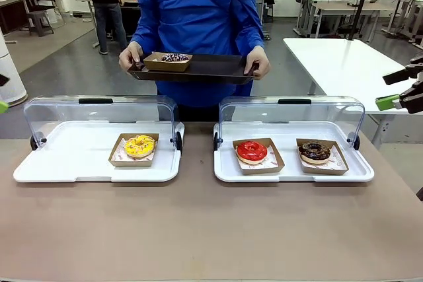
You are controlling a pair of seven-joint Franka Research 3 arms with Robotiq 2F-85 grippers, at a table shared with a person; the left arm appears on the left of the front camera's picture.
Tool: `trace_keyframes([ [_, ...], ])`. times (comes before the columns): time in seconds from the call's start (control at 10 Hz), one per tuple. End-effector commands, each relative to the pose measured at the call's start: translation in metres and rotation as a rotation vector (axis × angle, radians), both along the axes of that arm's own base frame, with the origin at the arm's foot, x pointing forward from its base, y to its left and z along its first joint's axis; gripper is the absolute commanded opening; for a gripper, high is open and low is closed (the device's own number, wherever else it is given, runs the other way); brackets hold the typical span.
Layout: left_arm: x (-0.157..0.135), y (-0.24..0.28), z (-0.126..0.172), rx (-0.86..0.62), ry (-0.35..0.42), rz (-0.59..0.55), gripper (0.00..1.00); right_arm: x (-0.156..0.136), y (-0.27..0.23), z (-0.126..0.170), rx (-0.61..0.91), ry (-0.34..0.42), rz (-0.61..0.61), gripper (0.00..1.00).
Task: Provide the desired donut to the person.
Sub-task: Pick up and lift the Paper togo box containing the Donut pointed at by the person.
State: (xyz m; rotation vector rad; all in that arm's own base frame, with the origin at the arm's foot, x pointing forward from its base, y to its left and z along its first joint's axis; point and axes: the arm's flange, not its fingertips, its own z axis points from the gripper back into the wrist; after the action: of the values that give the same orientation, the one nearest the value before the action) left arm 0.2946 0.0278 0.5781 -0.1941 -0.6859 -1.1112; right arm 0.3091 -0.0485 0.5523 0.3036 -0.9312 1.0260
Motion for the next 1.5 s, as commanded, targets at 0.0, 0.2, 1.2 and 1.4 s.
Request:
trace_keyframes([
  [0.0,0.006,0.022,-0.017,-0.03,0.032,0.054,1.0,0.001,0.001,-0.002,0.012,-0.006,0.02,1.0],
  [0.2,0.008,0.034,-0.027,-0.074,0.0,0.055,1.0,0.001,0.001,-0.002,0.012,-0.006,0.02,1.0],
  [1.2,0.018,0.058,-0.047,-0.169,-0.246,0.141,1.0,0.001,0.001,-0.002,0.012,-0.006,0.02,1.0],
  [1.4,0.03,0.07,-0.012,-0.146,-0.212,0.157,1.0,0.001,0.001,-0.002,0.012,-0.006,0.02,1.0],
])
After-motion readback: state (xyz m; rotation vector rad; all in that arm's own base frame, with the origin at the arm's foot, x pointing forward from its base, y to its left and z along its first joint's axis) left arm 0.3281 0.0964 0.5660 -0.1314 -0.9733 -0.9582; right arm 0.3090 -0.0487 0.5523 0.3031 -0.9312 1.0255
